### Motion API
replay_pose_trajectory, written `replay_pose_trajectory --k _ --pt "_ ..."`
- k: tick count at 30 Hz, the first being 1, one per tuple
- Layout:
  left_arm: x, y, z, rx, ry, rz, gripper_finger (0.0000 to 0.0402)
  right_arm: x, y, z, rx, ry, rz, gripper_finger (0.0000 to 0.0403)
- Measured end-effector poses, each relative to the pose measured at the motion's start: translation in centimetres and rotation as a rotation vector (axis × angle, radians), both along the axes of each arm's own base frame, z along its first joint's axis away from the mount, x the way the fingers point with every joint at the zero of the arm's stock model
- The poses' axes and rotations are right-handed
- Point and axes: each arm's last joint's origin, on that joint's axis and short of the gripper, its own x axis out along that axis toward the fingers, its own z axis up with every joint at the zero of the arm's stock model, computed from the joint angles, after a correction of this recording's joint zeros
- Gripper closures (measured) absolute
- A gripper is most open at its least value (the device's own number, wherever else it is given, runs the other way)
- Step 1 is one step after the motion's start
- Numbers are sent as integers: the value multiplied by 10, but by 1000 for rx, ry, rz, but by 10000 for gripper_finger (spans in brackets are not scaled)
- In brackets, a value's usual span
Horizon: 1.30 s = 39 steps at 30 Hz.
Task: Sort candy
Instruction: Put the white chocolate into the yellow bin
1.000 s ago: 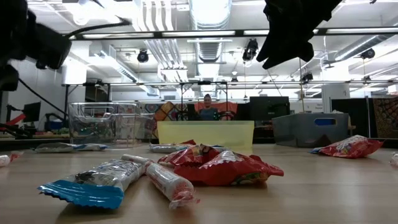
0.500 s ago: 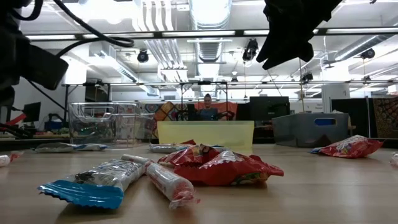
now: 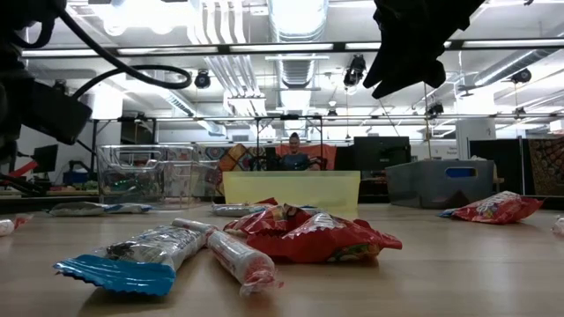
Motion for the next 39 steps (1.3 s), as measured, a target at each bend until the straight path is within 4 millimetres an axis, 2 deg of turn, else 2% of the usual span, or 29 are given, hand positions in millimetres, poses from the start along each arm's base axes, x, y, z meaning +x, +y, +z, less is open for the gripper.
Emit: replay_pose_trajectory --k 5,15,20,25,33,39 --pt "-1 0 0 13 -4 -17 288 0 0 0 6 -3 -6 241" --pt "-2 2 0 50 -11 -24 394 0 0 0 6 -3 -6 241" --pt "2 2 4 117 -63 -39 400 0 0 0 6 -3 -7 241" --pt "10 1 19 219 -128 -78 401 0 0 0 5 -5 -15 241" --pt "14 2 53 373 -81 -124 401 0 0 0 5 -6 -15 241" --pt "21 0 69 415 -131 -180 402 0 0 0 5 -6 -15 241"
